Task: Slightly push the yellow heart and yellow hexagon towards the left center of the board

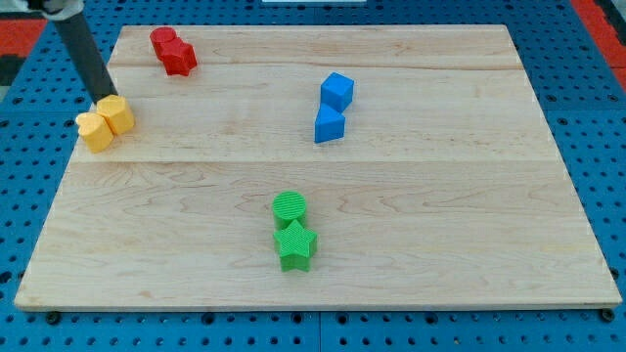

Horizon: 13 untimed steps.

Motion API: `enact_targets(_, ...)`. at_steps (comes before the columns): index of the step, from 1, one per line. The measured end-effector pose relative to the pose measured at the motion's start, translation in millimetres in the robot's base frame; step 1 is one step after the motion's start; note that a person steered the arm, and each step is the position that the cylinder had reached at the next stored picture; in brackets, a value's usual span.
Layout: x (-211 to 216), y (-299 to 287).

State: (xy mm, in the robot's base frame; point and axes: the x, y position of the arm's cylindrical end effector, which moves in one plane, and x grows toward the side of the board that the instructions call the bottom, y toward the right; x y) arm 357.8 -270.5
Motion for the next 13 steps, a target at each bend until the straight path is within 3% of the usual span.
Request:
enact_targets(5,31,-34)
enact_targets(7,76,-30)
enact_targets(8,74,-6)
enact_targets(10,46,-2)
enact_targets(13,44,-6)
